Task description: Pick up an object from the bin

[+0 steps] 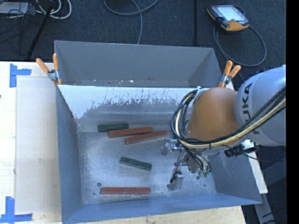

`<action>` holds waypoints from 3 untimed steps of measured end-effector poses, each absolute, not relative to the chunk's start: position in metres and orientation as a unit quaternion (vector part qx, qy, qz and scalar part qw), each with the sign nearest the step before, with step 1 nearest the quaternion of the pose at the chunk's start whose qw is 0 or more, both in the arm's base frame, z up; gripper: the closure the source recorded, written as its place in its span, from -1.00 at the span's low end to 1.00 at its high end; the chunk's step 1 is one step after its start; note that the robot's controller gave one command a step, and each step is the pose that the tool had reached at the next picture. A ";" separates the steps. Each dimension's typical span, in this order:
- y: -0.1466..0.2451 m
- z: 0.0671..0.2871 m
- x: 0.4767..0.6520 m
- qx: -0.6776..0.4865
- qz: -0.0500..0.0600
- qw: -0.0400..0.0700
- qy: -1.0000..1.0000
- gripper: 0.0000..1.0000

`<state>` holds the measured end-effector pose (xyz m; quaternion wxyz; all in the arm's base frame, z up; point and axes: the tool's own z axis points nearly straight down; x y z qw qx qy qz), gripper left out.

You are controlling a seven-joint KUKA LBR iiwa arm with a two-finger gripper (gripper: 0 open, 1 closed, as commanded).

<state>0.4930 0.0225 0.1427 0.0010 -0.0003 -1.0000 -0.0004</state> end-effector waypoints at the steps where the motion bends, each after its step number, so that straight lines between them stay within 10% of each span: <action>1: 0.022 0.143 0.493 0.000 0.000 0.001 -1.000 -1.00; 3: 0.047 0.090 0.534 0.042 0.000 -0.002 -0.999 -1.00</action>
Offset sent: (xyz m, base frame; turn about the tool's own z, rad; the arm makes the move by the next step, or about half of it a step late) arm 0.0550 0.0337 -0.0727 -0.1180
